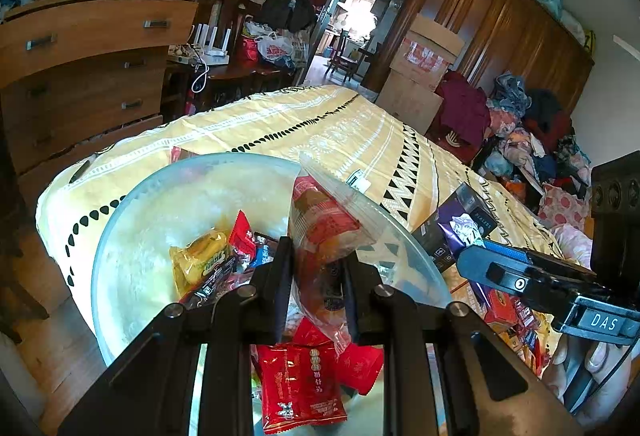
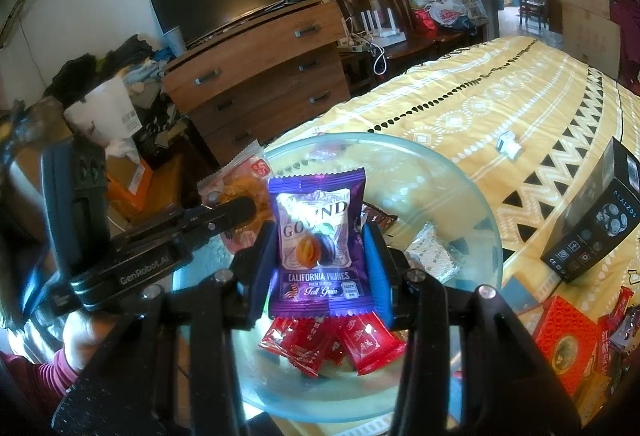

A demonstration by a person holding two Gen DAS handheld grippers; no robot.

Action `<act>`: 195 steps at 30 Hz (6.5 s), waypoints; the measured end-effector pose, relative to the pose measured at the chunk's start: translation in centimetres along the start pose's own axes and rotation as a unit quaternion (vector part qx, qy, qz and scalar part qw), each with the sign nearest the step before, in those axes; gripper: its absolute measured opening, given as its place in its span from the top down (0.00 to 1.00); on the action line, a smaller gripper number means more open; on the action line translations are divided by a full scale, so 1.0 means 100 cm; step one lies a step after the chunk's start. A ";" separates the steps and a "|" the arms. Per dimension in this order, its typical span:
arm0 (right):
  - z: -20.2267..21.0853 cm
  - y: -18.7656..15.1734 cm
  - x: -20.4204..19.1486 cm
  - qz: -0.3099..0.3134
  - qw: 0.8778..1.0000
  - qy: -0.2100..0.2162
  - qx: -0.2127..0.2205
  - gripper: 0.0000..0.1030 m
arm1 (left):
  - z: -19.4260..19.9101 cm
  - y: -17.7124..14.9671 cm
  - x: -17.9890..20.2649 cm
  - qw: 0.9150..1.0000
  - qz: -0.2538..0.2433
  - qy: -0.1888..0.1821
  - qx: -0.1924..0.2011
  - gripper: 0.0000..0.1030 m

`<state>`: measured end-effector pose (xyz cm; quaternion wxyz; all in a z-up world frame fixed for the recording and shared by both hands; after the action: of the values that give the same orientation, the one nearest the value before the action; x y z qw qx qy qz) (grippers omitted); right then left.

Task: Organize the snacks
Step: 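Lower both snacks over the glass bowl and open both tools to drop them, then move both open tools away from the bowl back toward the snack pile, then grasp a yellow biscuit pack with the left tool while the right tool grasps a yellow clear-wrapped pack, then lift both yellow packs and carry them over the glass bowl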

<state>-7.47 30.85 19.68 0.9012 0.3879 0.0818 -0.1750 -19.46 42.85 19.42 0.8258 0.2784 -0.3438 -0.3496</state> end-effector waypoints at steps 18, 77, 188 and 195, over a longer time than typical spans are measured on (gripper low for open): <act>-0.010 -0.005 0.006 -0.008 1.000 -0.003 -0.007 0.54 | -0.011 -0.005 -0.004 1.000 0.004 0.013 -0.020 0.78; 0.046 -0.222 0.191 -0.102 0.962 -0.224 -0.120 0.22 | 0.005 -0.050 0.089 0.996 -0.089 0.015 -0.002 0.26; 0.195 -0.069 0.089 -0.078 0.960 -0.195 0.183 0.30 | 0.027 0.019 0.137 0.986 -0.136 0.051 0.079 0.30; 0.149 -0.024 0.050 -0.035 0.976 -0.150 0.157 0.30 | 0.021 0.030 0.088 0.989 -0.106 0.080 0.062 0.30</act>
<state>-3.58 17.22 26.86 0.8246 0.4906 -0.0694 -0.2730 -15.34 37.37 26.11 0.7901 0.3911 -0.2665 -0.3895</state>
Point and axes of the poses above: each gripper's, at about its wrist camera, not at the fingertips, and z roughly against the way its jaws point, x to its right, y to its top, the point moved 3 cm from there along -z, roughly the way its jaws point, and after that the axes turned 5 degrees about -x, right-handed, at the moved point
